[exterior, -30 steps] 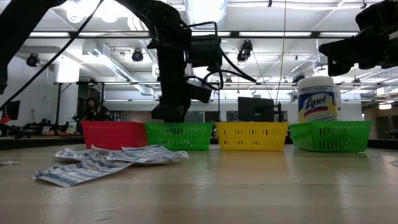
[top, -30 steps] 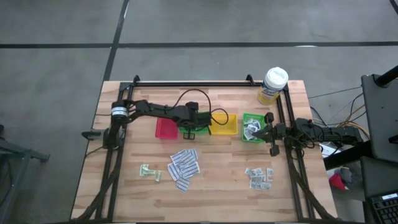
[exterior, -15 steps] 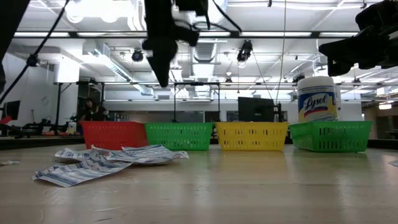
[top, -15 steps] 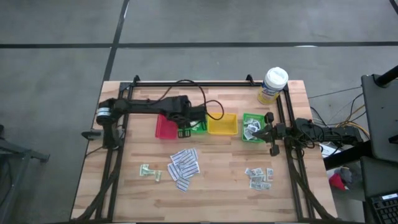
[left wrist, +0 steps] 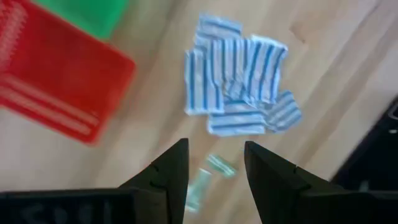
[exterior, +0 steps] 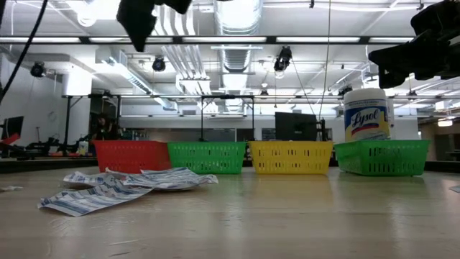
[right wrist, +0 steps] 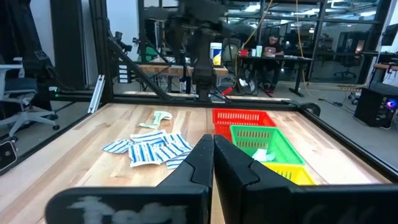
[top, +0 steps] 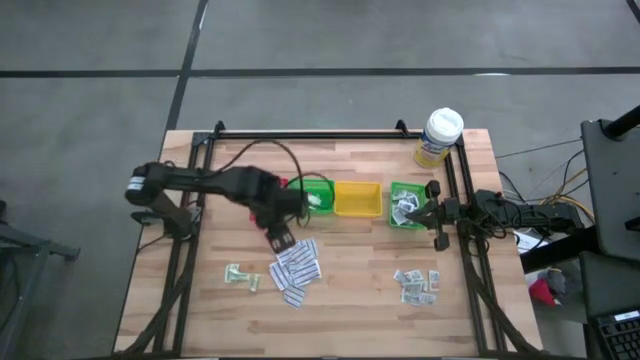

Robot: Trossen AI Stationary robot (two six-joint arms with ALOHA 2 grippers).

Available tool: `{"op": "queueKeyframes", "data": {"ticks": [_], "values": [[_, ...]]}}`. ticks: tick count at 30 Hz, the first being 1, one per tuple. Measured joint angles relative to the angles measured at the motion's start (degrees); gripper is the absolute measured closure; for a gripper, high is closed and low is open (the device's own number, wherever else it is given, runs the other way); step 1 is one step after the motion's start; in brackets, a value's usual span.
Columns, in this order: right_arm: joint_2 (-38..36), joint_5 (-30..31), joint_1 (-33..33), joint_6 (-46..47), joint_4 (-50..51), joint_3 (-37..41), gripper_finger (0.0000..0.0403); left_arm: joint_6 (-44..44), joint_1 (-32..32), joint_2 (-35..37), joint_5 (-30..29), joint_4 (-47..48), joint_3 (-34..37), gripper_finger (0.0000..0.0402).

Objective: Pick & Place First Aid Supplies
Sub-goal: Put the green bandage into the left green bin

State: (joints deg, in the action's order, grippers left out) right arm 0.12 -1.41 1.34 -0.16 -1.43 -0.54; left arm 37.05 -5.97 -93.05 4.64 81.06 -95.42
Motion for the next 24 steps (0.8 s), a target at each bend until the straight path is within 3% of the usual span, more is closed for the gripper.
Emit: {"op": "queueKeyframes", "data": {"ticks": [6,14,24], "values": [[0.00,0.00,0.00,0.02,0.00,0.00,0.0394,15.71,-7.00,0.83,3.73,-0.22,3.14,0.0252],[0.02,0.00,0.00,0.06,-0.02,0.00,0.0394,35.00,-14.94,0.63,3.81,-1.39,8.42,0.0252],[0.02,0.00,0.00,0.05,-0.04,0.00,0.0394,44.81,-18.80,0.63,3.28,-11.66,18.74,0.0252]]}}
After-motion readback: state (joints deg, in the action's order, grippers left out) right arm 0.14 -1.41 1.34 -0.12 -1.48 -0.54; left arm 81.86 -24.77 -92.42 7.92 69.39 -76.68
